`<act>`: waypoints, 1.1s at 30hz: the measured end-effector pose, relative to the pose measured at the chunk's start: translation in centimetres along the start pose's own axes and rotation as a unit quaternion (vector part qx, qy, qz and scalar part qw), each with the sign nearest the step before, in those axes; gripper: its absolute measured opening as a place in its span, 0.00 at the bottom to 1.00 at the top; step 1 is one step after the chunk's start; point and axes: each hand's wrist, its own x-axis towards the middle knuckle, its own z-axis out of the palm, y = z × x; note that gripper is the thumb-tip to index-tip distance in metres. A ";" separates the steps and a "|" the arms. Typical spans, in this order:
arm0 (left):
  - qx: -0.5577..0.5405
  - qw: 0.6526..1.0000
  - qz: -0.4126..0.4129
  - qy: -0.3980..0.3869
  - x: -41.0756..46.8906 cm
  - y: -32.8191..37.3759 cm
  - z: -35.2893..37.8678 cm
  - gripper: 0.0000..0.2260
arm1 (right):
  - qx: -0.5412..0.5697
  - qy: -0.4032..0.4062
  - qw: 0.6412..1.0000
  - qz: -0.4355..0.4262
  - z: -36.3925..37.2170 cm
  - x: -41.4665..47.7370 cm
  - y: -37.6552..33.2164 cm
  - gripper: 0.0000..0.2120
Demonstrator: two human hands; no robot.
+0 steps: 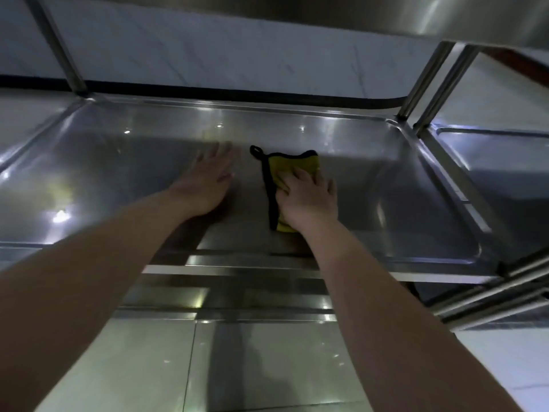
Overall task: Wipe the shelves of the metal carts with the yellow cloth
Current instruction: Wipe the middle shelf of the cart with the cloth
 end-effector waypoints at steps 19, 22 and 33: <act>0.134 0.977 -0.162 -0.021 -7.3 -11.8 -3.5 0.23 | 0.007 -0.041 0.997 -0.067 4.4 1.2 -21.0 0.23; 0.128 0.978 -0.162 -0.016 -7.8 -12.7 -3.4 0.23 | 0.030 -0.046 0.993 -0.102 4.9 1.9 -21.8 0.22; 0.138 0.977 -0.162 0.003 -6.9 -12.5 -2.1 0.24 | -0.003 0.007 0.980 0.198 -1.6 6.3 3.0 0.22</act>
